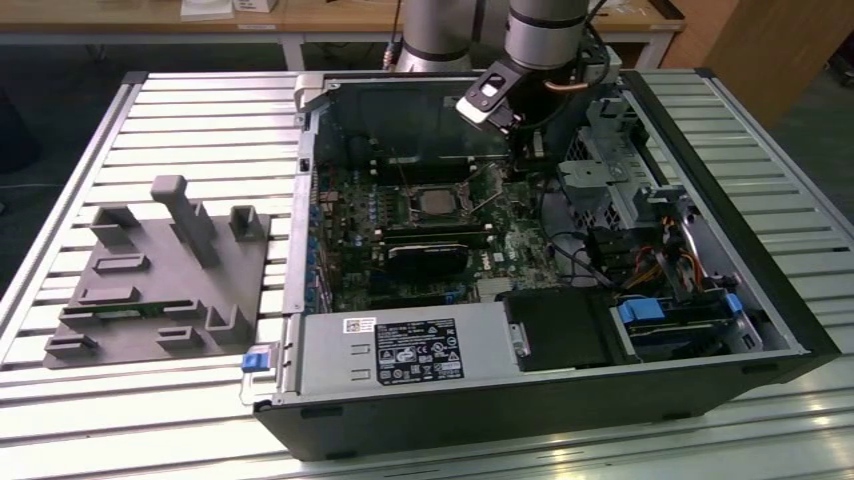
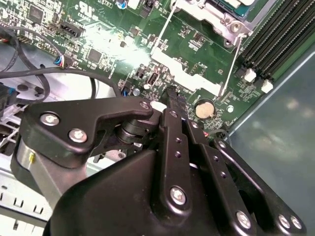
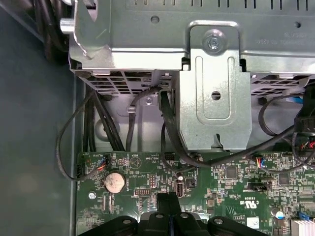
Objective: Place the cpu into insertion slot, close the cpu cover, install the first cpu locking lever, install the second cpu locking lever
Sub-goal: 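Close the cpu cover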
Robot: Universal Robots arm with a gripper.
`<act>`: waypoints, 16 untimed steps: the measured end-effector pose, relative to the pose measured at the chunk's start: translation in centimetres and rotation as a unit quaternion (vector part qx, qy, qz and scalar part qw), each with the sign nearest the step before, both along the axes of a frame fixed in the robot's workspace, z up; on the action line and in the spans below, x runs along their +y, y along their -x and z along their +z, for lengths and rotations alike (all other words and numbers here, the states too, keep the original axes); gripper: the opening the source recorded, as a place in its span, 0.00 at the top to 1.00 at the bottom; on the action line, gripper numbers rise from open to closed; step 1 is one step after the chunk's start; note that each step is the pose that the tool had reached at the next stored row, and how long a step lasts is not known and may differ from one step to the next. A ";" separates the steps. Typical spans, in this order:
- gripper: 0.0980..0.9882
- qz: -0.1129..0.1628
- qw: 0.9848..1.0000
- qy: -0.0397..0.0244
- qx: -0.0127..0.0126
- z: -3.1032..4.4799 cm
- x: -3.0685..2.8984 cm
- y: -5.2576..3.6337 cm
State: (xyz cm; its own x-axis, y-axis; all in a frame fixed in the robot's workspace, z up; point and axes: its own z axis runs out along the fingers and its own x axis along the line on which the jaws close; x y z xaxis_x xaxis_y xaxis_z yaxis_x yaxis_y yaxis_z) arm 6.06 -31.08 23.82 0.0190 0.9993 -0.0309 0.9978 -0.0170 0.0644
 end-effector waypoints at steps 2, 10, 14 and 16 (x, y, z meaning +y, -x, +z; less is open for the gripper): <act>0.99 0.000 1.000 0.000 0.000 0.00 0.00 0.00; 0.99 0.000 1.000 0.000 0.000 -0.01 0.00 0.26; 0.99 0.000 1.000 0.000 0.000 -0.01 0.00 0.71; 0.99 0.000 1.000 0.000 0.000 -0.01 0.00 1.02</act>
State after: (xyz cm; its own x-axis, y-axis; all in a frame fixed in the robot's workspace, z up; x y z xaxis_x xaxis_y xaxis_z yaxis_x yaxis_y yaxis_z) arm 5.05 -31.07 23.80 0.0188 0.9993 -0.0309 0.9978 -0.0168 0.0644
